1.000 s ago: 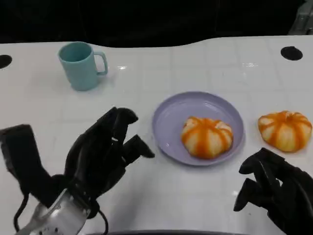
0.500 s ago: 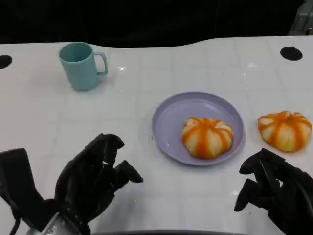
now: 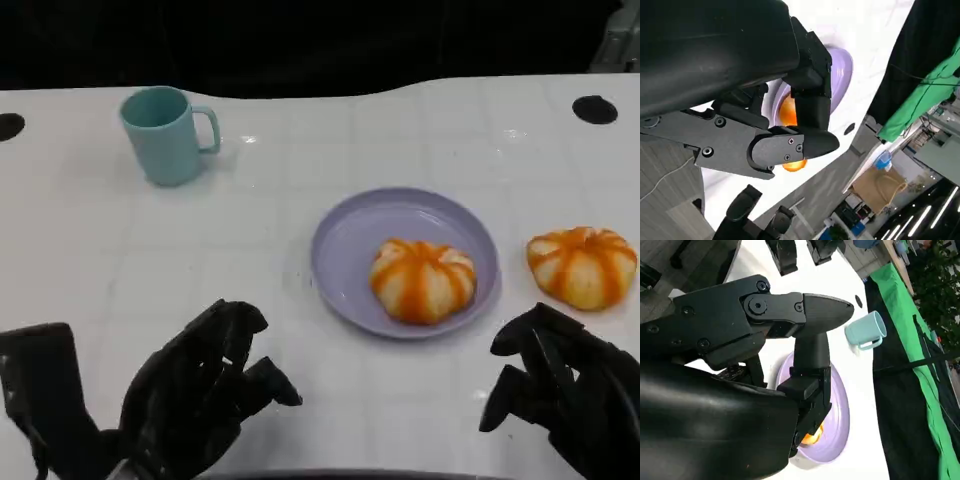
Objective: Grasp the bread from the table and place it into the plate.
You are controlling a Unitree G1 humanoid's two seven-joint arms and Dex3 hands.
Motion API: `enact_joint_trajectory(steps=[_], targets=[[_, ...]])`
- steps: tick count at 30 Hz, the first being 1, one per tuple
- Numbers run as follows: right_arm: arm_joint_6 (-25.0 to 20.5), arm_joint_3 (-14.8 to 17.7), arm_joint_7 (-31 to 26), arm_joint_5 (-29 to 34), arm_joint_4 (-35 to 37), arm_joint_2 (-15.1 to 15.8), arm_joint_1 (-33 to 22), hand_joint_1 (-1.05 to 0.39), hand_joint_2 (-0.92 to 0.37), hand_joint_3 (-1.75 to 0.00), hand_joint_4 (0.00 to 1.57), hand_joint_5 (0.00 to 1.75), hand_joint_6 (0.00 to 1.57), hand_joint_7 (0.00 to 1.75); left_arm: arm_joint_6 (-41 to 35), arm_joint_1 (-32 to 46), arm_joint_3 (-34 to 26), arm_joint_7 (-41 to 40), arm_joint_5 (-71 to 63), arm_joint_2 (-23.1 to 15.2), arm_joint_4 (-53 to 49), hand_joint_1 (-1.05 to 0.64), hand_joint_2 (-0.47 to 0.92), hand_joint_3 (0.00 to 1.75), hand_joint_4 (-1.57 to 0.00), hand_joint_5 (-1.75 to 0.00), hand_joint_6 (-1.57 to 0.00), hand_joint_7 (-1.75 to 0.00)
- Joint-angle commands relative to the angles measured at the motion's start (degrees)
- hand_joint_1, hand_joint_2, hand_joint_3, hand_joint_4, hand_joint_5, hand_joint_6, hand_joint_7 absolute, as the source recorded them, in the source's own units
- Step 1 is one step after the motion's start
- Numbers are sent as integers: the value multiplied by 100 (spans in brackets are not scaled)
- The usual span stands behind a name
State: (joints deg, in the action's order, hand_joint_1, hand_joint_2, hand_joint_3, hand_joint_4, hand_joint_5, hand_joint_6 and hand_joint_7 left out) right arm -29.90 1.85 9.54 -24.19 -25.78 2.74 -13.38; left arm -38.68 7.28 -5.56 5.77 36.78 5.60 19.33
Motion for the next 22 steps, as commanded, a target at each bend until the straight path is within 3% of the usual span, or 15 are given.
enact_joint_trajectory(steps=[1, 22], targets=[[-3, 82, 2, -46, -74, 68, 15, -43, -92, -39, 61, 175, 48, 160, 60, 45, 26, 79, -18, -122, 19, -53, 92, 44, -76, -175, -51, -175], [46, 108, 74, -41, -13, 101, 25, -43, -92, -39, 62, 175, 49, 160, 317, -68, 116, 214, -120, -197, -221, -53, 92, 49, -79, -175, -56, -175]])
